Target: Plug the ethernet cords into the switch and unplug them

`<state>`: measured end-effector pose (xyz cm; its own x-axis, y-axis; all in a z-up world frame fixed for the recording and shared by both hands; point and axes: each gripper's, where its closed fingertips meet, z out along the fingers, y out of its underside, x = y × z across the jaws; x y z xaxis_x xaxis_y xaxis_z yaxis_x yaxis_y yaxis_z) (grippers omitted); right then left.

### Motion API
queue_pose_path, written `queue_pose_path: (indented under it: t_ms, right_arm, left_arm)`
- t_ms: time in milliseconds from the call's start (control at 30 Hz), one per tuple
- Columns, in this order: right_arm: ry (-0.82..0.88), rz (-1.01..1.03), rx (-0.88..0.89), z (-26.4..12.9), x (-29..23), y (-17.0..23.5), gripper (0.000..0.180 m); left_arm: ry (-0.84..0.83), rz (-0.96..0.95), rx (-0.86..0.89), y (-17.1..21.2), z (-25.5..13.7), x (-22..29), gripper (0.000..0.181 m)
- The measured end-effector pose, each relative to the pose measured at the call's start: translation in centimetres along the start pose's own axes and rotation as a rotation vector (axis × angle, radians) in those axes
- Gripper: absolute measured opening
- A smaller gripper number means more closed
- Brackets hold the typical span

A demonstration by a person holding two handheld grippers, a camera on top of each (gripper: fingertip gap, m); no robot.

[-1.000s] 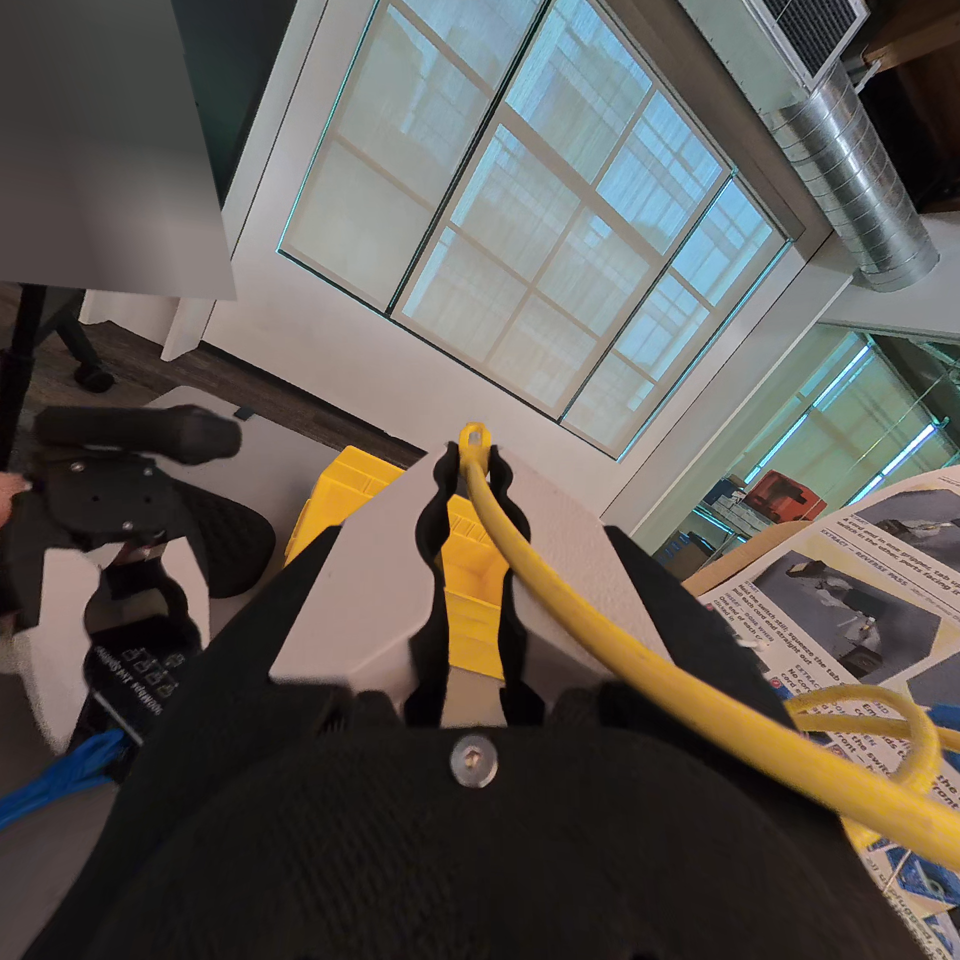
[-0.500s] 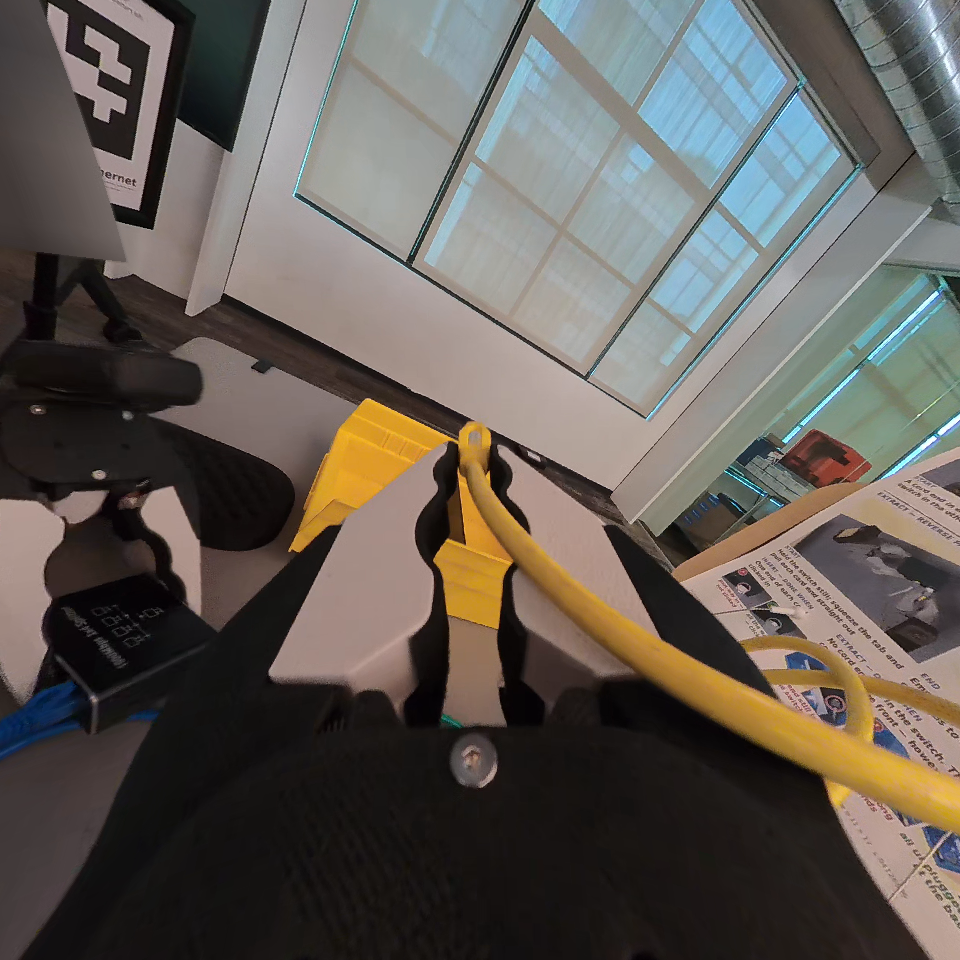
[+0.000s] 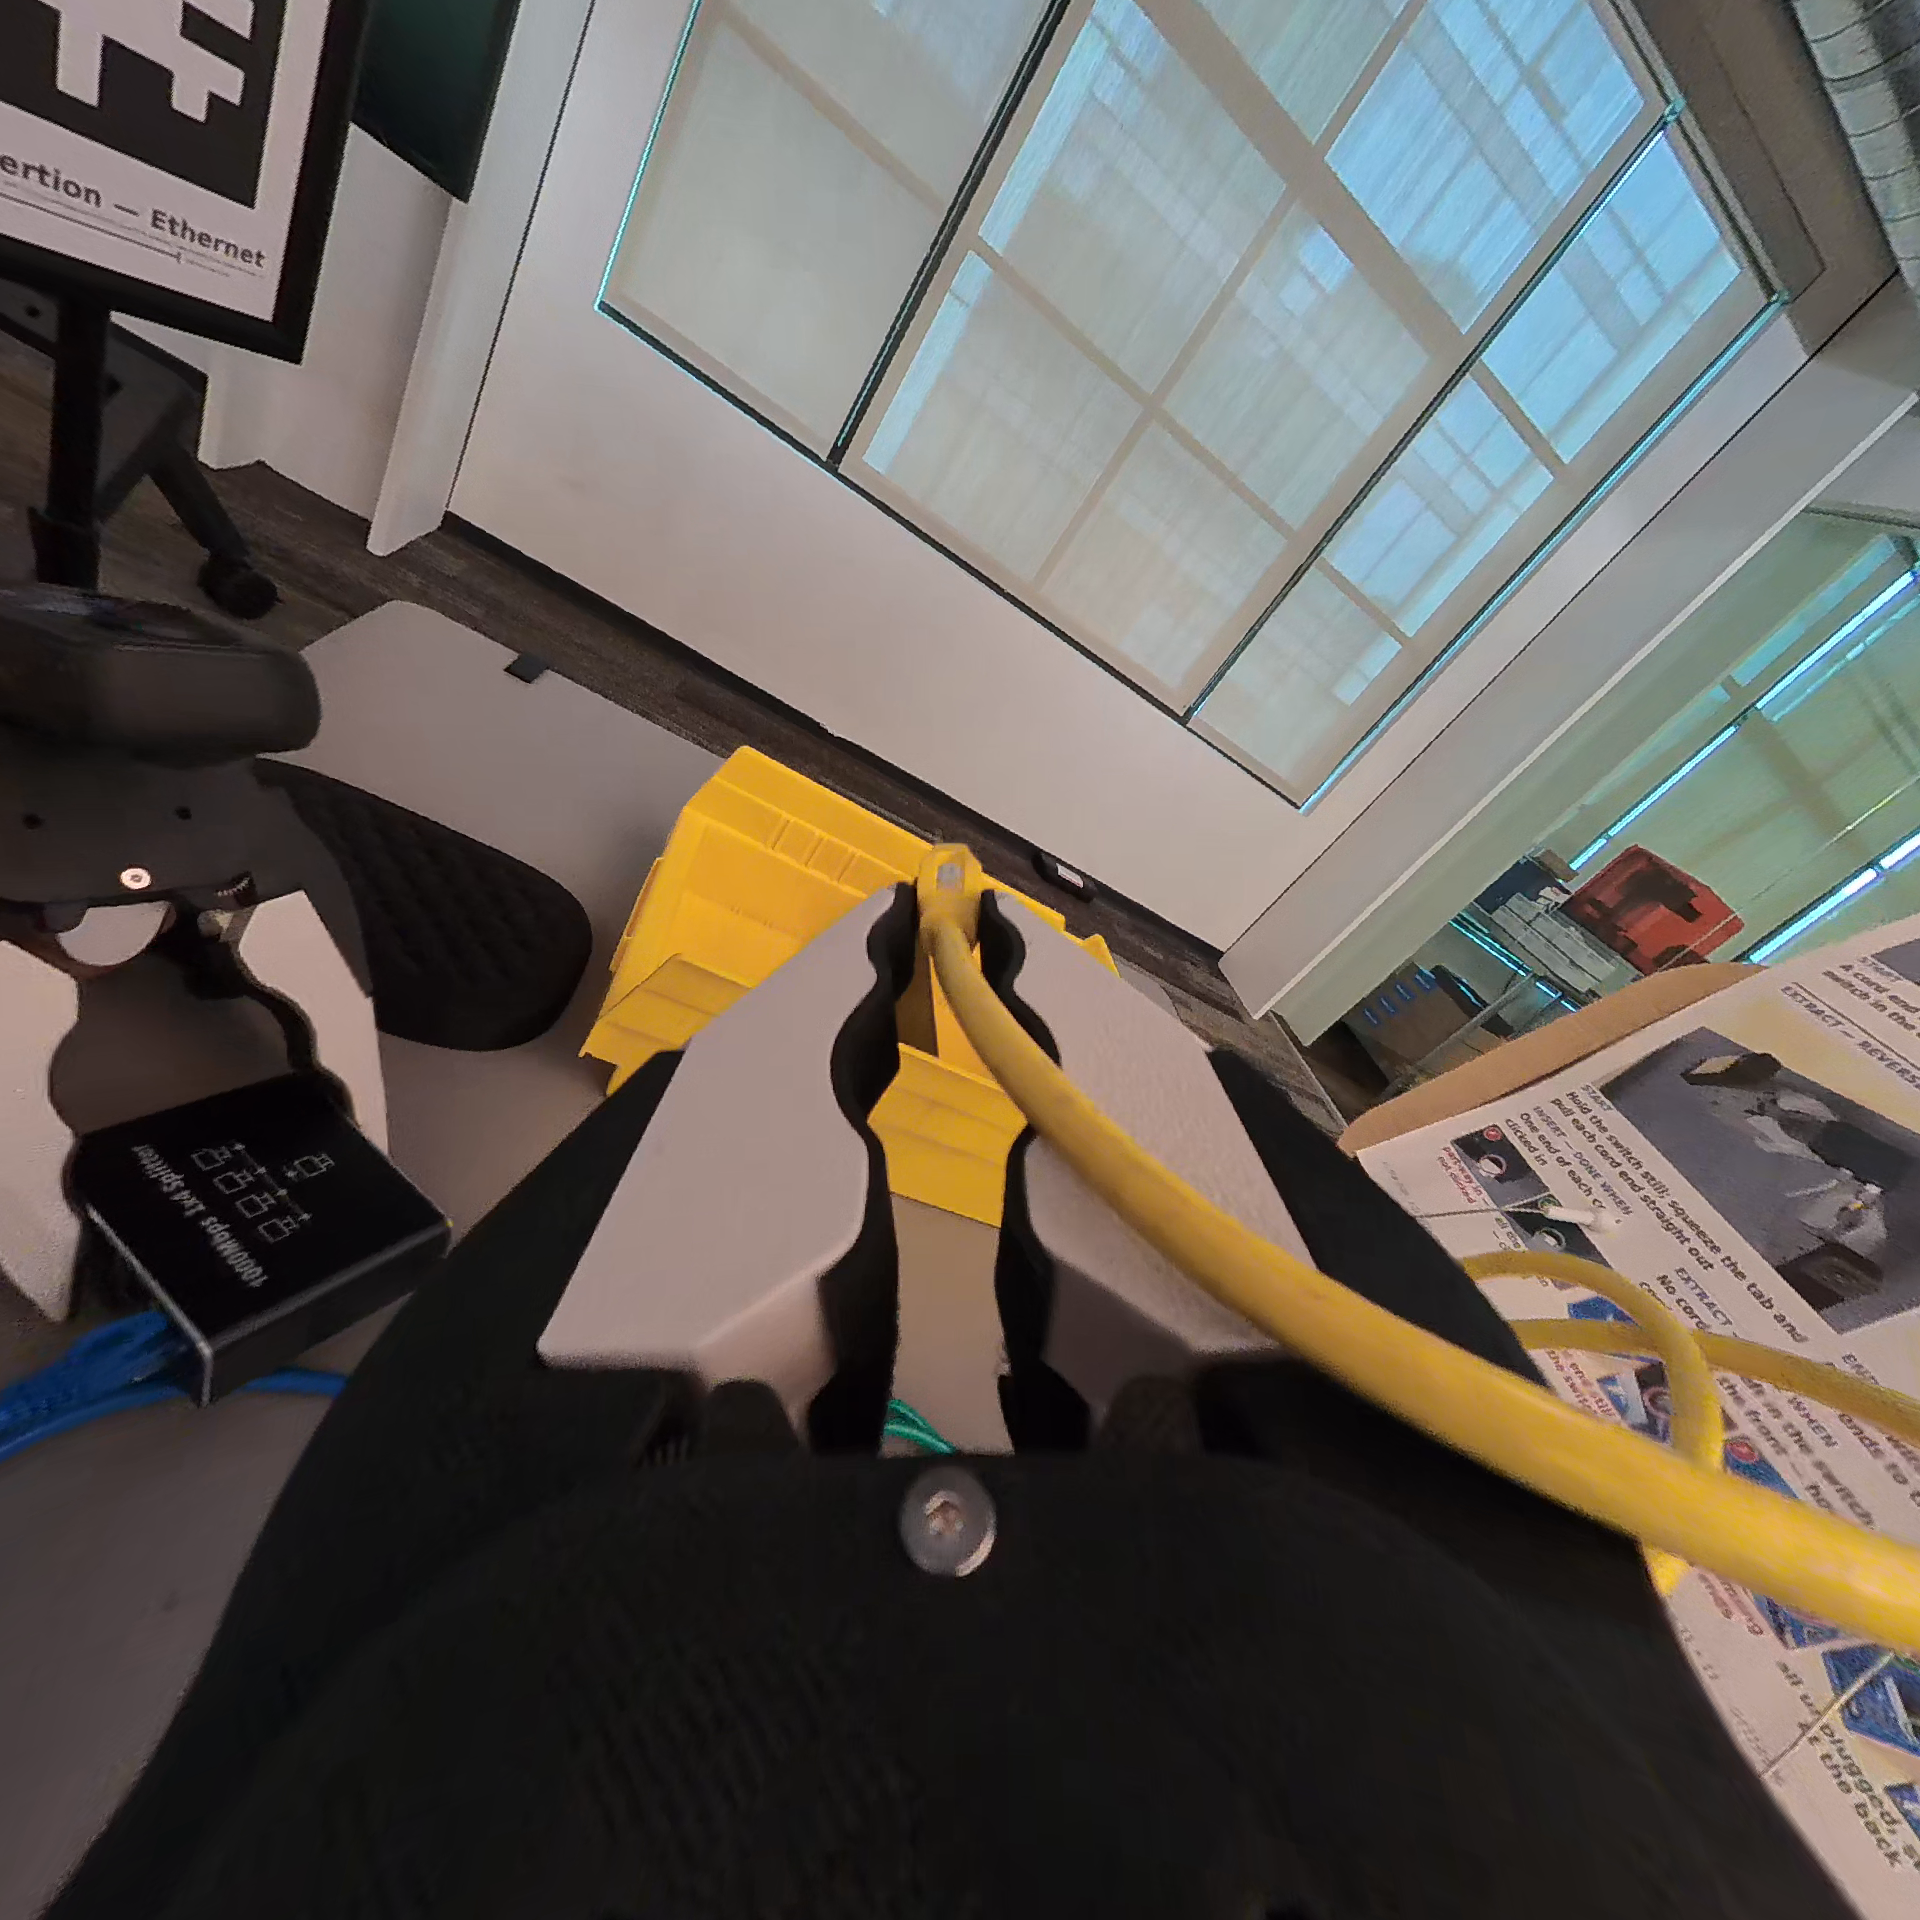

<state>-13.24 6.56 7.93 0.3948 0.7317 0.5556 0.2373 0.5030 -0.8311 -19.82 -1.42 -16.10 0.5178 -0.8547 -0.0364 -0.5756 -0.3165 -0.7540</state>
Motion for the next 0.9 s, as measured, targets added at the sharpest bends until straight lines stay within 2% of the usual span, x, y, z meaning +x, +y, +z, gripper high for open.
queue_pose_path:
  t_ms: [33,233,433,667,900]
  right_arm:
    - [-0.004,-0.004,-0.003,0.0,-0.1,0.0,0.011]
    - [-0.019,0.013,-0.017,0.3,-0.4,0.4,0.011]
    - [-0.027,0.068,-0.017,0.2,-0.1,0.7,0.011]
    - [0.028,0.131,0.056,-2.1,2.3,-1.6,0.011]
    - [0.239,0.053,0.136,-8.8,6.9,-6.6,0.011]
  left_arm:
    - [0.01,-0.018,0.004,-0.1,0.0,0.0,0.074]
    - [0.272,-0.381,0.127,-2.7,-0.3,0.7,0.073]
    - [0.665,-0.732,0.19,-5.8,-1.6,3.0,0.073]
    - [0.887,-0.854,0.377,-11.1,-4.0,3.3,0.073]
    - [0.992,-0.921,0.567,-16.2,-4.9,1.4,0.073]
